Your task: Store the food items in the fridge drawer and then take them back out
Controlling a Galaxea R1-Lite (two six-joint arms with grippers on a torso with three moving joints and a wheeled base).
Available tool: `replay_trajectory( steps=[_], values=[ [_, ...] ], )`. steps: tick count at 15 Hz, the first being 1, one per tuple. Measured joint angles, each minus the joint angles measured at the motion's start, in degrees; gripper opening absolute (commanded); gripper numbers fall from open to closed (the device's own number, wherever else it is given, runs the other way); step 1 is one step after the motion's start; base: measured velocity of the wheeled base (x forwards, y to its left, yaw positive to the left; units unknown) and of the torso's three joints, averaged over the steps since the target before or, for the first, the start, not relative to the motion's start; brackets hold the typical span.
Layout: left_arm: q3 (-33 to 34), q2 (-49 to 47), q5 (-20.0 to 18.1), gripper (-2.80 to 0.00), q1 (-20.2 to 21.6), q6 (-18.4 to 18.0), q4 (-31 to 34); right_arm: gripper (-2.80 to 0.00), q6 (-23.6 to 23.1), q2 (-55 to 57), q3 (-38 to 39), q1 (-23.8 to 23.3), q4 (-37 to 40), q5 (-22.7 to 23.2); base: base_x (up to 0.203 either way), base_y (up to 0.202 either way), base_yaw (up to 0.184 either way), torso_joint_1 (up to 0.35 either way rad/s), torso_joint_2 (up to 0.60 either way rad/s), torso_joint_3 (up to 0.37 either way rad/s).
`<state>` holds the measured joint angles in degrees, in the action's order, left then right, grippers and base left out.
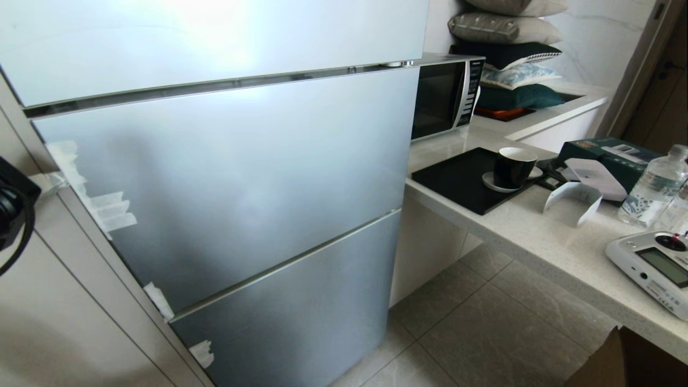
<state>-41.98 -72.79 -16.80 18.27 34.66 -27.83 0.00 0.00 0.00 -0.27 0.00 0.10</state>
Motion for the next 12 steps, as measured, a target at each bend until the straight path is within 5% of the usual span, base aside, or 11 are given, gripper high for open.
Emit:
replay_trajectory(
  steps=[6, 12],
  values=[
    [0.7, 0.4, -3.1, -2.8, 0.0, 0.8, -0.1, -2.8, 0.0, 0.0, 0.0, 0.0, 0.0, 0.0, 0.0, 0.0, 0.0, 0.0, 0.0, 0.0],
    [0.4, -0.2, -0.5, -2.8, 1.1, 0.9, 0.2, -2.8, 0.0, 0.0, 0.0, 0.0, 0.0, 0.0, 0.0, 0.0, 0.0, 0.0, 0.0, 0.0]
  ],
)
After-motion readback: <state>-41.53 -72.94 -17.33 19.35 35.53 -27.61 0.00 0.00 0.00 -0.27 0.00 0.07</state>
